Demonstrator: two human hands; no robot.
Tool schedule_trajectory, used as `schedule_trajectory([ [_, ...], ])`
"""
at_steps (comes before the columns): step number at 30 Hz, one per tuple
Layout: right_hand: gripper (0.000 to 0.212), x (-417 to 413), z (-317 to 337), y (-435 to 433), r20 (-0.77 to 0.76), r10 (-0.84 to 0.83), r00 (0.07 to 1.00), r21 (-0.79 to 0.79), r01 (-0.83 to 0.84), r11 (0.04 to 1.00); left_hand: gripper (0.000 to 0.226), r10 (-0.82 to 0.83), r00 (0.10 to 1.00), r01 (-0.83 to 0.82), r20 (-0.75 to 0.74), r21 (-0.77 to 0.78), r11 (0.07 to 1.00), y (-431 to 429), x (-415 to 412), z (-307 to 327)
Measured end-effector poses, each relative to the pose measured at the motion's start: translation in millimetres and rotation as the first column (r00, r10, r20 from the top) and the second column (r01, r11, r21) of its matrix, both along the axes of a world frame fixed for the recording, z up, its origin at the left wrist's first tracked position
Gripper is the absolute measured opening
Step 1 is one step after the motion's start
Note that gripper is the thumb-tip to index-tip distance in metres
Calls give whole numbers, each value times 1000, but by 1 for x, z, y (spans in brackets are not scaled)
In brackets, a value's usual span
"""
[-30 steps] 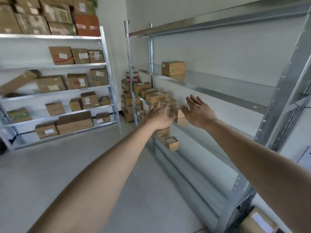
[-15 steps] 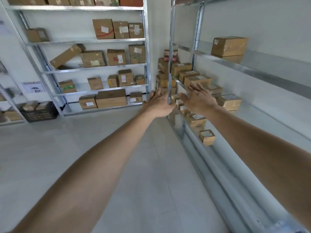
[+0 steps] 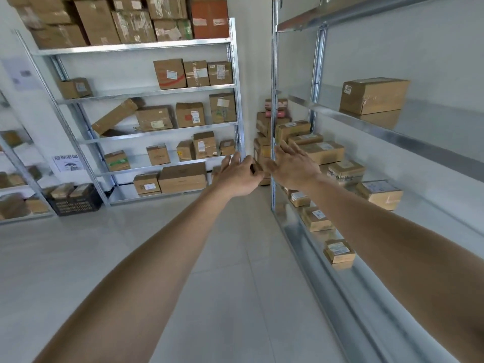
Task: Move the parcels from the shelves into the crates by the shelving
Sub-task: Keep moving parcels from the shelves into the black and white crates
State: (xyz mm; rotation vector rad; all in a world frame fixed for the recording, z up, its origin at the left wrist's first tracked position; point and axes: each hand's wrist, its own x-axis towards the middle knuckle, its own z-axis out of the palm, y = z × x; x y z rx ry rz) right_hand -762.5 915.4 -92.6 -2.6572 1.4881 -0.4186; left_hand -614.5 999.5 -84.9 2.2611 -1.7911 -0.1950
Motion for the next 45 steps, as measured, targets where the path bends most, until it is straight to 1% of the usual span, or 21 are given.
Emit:
schedule_trajectory([
  [2, 74, 1, 4, -17, 5, 9, 1000, -22, -9, 1000, 65, 1, 1000, 0, 7, -9, 1000, -21, 3, 4],
  [6, 74, 6, 4, -56, -2, -1, 1000, 3, 1, 1000, 72, -22, 1000, 22, 9, -10, 1000, -65, 10, 5],
  [8, 70, 9, 3, -77, 6, -6, 1000, -1, 6, 1000, 76, -36, 999, 36, 7, -5, 999, -87, 14, 5],
  [10, 67, 14, 1, -97, 24, -24, 999, 1, 24, 1000, 75, -60, 998, 60, -4, 5, 998, -108, 19, 4],
  [15, 70, 29, -5, -151, 16, -80, 997, 31, 80, 996, 75, -127, 990, 128, -62, 19, 992, -172, 36, -4],
  [18, 70, 41, -8, -190, 17, -116, 993, 34, 115, 993, 68, -173, 984, 174, -38, 17, 985, -221, 51, -9],
  [20, 69, 53, -6, -220, 14, -157, 987, 37, 157, 987, 70, -215, 975, 215, -48, 5, 977, -261, 65, -12],
  [24, 69, 74, 1, -273, 72, -258, 963, 44, 256, 966, 73, -315, 945, 313, -85, -35, 949, -337, 89, -11],
  [29, 66, 83, 21, -316, 103, -348, 932, 55, 344, 937, 78, -412, 897, 406, -161, -65, 911, -412, 102, -2],
  [33, 66, 82, 25, -354, 105, -395, 912, 54, 392, 918, 81, -488, 844, 483, -221, -83, 872, -452, 98, 0],
  [36, 65, 77, 31, -376, 165, -435, 885, 53, 433, 900, 80, -516, 822, 505, -241, -111, 856, -480, 88, 5],
  [39, 67, 68, 36, -398, 183, -441, 879, 23, 444, 896, 78, -551, 789, 536, -271, -135, 834, -512, 76, 9],
  [40, 67, 65, 38, -405, 190, -445, 875, 19, 450, 893, 81, -564, 779, 547, -275, -141, 825, -522, 72, 11],
  [43, 68, 52, 48, -428, 221, -459, 860, 1, 471, 882, 102, -596, 741, 567, -308, -188, 802, -561, 57, 17],
  [45, 68, 42, 58, -443, 248, -472, 846, -24, 492, 870, 106, -600, 700, 556, -388, -231, 798, -589, 45, 22],
])
